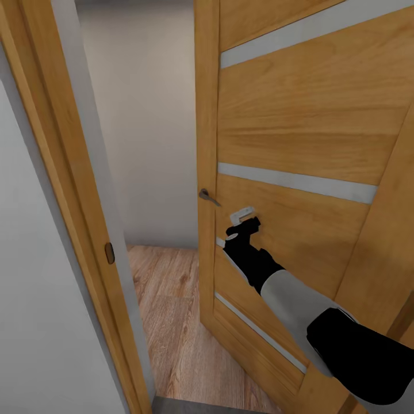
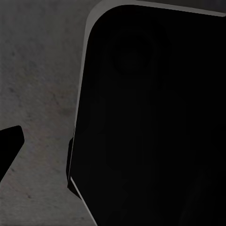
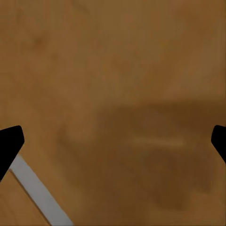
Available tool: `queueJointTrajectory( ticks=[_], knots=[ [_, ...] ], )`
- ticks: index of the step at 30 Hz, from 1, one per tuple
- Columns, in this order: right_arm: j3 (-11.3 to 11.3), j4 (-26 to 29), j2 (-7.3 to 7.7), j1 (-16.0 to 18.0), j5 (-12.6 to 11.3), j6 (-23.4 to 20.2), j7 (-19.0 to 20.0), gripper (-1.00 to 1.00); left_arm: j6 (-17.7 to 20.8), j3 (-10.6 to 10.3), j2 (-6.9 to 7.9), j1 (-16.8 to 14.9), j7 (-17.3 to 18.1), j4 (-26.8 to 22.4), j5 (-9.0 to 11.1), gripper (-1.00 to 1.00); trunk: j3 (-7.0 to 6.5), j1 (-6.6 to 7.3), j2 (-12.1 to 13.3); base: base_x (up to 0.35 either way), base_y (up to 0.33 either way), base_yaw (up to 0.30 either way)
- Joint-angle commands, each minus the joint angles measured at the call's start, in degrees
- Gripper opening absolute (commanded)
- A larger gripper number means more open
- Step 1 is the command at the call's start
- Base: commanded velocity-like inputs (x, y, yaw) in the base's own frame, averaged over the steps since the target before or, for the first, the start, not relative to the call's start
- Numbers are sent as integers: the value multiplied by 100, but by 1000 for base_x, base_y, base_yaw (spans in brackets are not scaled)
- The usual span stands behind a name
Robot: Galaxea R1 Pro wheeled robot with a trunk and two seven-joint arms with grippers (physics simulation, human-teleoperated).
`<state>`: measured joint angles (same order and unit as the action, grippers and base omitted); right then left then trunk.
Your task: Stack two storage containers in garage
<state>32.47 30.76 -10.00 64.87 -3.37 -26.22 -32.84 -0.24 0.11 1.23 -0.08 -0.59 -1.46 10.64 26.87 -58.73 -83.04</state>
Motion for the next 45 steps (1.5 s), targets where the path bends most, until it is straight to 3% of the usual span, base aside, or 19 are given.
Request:
queueJointTrajectory(
  ticks=[1,28,45],
  knots=[
    [28,0,0,8,-38,-32,-40,100,-2,-2,0,-1,-7,-4,35,100,6,0,-3,0,0,0],
    [25,-9,0,8,-59,-36,-39,100,-5,-26,-27,-1,4,-12,15,100,6,0,-3,3,0,0],
    [39,-57,0,8,-48,-32,-238,100,7,-38,-26,-1,6,-12,-7,100,6,0,-3,146,0,0]
  ],
)
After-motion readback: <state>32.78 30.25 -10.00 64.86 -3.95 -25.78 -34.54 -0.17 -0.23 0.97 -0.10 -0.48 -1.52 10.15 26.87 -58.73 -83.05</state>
